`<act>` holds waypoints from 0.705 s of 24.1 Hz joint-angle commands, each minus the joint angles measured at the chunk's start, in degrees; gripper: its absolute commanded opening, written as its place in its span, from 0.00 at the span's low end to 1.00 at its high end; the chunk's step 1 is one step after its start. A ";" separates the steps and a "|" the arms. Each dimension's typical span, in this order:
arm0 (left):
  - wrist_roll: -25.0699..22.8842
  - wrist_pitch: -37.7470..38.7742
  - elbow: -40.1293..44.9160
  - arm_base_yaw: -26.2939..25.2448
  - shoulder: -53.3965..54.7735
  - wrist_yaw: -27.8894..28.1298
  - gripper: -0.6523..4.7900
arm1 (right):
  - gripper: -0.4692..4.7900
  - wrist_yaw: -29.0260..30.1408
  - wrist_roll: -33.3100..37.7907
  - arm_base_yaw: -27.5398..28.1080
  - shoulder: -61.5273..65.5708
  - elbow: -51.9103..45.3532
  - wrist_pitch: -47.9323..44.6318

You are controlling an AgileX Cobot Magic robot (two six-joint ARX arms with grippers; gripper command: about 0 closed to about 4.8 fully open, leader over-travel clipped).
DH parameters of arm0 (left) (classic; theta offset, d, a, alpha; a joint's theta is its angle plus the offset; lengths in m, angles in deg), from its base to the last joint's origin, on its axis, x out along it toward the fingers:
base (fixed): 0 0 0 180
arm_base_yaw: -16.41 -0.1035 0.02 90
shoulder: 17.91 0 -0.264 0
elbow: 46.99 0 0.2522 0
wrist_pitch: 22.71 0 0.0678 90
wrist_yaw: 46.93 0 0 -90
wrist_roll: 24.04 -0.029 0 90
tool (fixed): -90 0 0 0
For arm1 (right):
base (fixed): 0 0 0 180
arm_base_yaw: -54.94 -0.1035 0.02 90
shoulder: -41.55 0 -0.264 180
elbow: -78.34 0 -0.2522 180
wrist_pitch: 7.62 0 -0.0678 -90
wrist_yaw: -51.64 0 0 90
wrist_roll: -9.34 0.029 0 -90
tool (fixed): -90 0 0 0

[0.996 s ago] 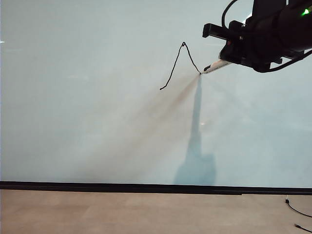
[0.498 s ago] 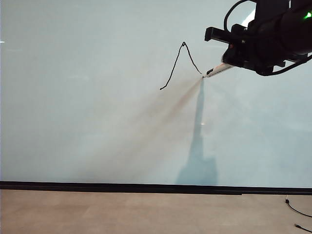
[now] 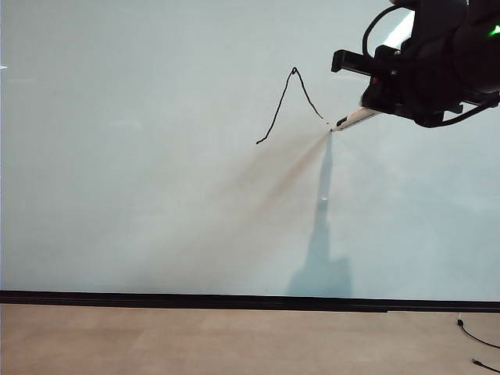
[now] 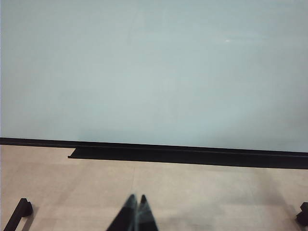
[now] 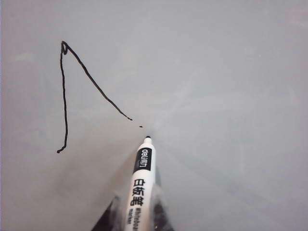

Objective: Pick up the pen on the shelf to the right of the whiteboard and write the letter A.

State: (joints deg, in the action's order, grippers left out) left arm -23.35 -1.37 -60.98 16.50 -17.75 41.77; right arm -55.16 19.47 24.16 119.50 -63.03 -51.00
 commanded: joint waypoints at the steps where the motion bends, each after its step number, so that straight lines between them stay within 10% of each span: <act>1: -0.22 -0.35 -0.15 0.02 0.02 0.00 0.11 | 0.07 -0.26 0.39 0.02 -0.20 0.20 -0.90; 17: -0.24 -0.33 -0.15 0.02 0.02 0.00 0.11 | 0.07 -2.69 1.49 0.09 -0.20 0.17 2.03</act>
State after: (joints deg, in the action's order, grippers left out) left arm -23.35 -1.37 -60.98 16.50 -17.75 41.77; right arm -57.45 20.65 24.18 119.50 -63.01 -48.40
